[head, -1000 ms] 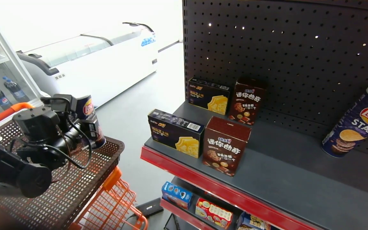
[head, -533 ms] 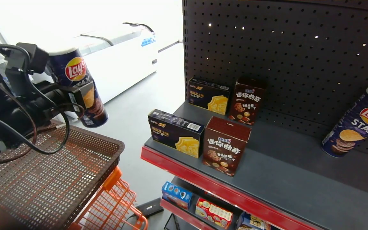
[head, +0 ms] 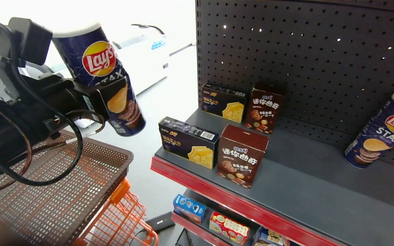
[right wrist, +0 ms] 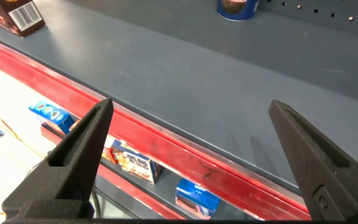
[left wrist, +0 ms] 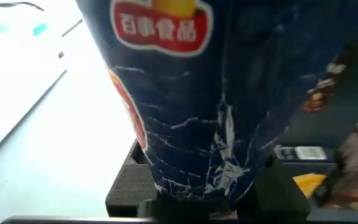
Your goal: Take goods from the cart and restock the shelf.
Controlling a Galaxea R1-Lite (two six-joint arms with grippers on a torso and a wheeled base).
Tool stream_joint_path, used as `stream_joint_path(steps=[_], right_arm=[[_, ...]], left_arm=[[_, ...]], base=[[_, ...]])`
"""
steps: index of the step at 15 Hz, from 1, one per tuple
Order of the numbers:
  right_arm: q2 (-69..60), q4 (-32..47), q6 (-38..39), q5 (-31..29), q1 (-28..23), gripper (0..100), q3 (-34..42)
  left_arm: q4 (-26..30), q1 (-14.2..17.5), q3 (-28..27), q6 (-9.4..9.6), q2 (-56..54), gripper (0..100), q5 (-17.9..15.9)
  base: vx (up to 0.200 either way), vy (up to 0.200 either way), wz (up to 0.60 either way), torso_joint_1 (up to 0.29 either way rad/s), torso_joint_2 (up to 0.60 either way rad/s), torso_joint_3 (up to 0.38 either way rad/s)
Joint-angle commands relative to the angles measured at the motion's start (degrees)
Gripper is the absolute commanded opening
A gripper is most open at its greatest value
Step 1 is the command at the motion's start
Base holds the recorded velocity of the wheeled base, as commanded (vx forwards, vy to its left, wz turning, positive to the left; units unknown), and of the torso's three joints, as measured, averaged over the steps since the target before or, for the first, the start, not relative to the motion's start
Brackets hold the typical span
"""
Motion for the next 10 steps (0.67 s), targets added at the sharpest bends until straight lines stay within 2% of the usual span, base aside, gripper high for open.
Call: stream_joint_path(steps=[1, 2, 4, 6, 8, 10], right_arm=[[0.09, 0.02, -0.04, 0.01, -0.07, 100, 0.01], [0.00, 0.02, 0.04, 0.01, 0.02, 100, 0.01], [0.00, 0.02, -0.04, 0.01, 0.02, 100, 0.01], [0.00, 0.02, 0.04, 0.01, 0.02, 100, 0.01], [0.00, 0.02, -0.04, 0.01, 0.02, 100, 0.01], [0.09, 0.02, -0.04, 0.01, 0.02, 100, 0.01]], left_arm=[[0.19, -4.91, -0.81, -0.63, -0.30, 0, -0.05], [0.90, -7.81, -0.99, -2.12, -0.21, 0, -1.11], [4.59, -9.84, -1.69, -2.39, -0.83, 0, -4.01], [10.56, -11.86, -3.45, -2.39, -1.18, 0, -4.27], [13.90, -12.38, -5.03, -2.30, -1.71, 0, -4.27], [13.64, -12.47, -4.59, -2.12, -1.79, 0, -4.54]], base=[[0.000, 0.000, 0.00, 0.000, 0.00, 0.000], [0.000, 0.000, 0.00, 0.000, 0.00, 0.000], [0.000, 0.000, 0.00, 0.000, 0.00, 0.000], [0.000, 0.000, 0.00, 0.000, 0.00, 0.000], [0.000, 0.000, 0.00, 0.000, 0.00, 0.000], [0.000, 0.000, 0.00, 0.000, 0.00, 0.000]])
